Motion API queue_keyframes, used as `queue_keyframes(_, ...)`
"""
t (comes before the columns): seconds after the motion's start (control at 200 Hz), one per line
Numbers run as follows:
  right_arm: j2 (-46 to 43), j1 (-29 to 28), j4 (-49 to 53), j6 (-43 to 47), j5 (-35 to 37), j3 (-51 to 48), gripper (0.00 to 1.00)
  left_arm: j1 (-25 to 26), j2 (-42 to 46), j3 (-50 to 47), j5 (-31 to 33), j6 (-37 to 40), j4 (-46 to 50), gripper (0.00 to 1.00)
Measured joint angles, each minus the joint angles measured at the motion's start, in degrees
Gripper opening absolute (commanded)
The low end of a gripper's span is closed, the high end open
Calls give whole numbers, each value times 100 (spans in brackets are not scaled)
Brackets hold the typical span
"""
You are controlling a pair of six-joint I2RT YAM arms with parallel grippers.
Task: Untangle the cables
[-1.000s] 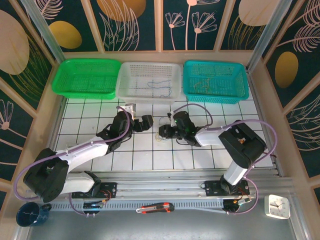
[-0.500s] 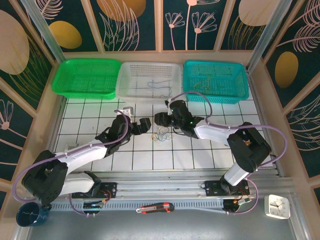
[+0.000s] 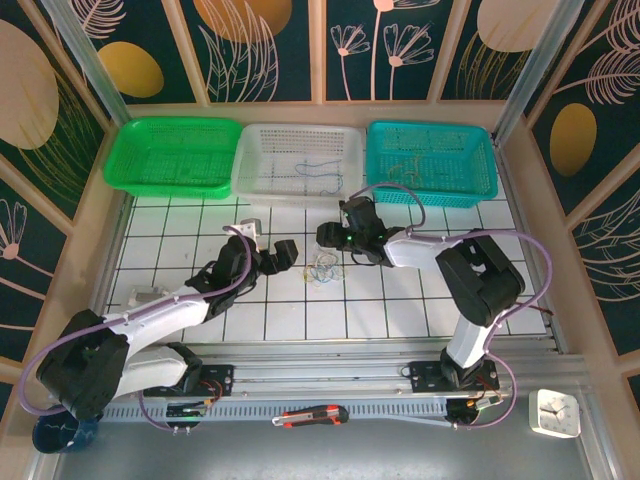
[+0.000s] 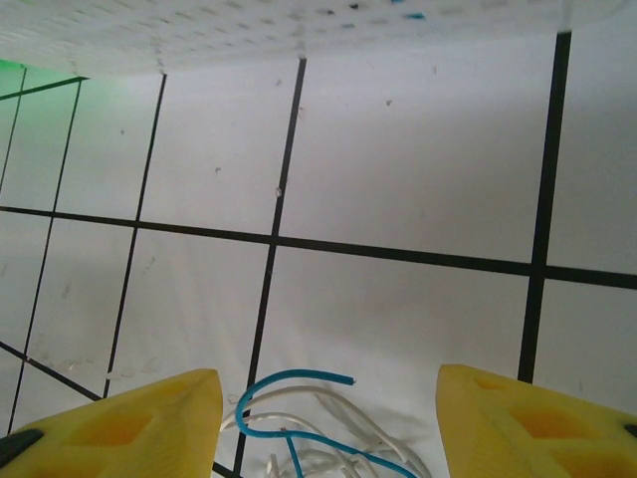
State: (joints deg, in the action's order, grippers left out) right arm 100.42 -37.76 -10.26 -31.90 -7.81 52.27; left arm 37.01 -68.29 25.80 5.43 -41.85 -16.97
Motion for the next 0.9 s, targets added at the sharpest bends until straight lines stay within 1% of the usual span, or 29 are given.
queue_keyframes(0.165,79,0,-50,-90,-127,11,57,0,0,0,-2,0,-50,99)
queue_keyframes(0.455,90,2,-260,-170,-289,20,50,0,0,-37,-2,-22,-133,99)
queue_keyframes(0.585,111,20,-391,-214,-387,20,45,0,0,-50,-4,-42,-210,99)
queue_keyframes(0.776,195,92,-538,-328,-538,20,22,0,0,-55,-4,-44,-258,99)
queue_keyframes(0.901,199,109,-621,-369,-588,20,2,0,0,-55,-7,-44,-262,99)
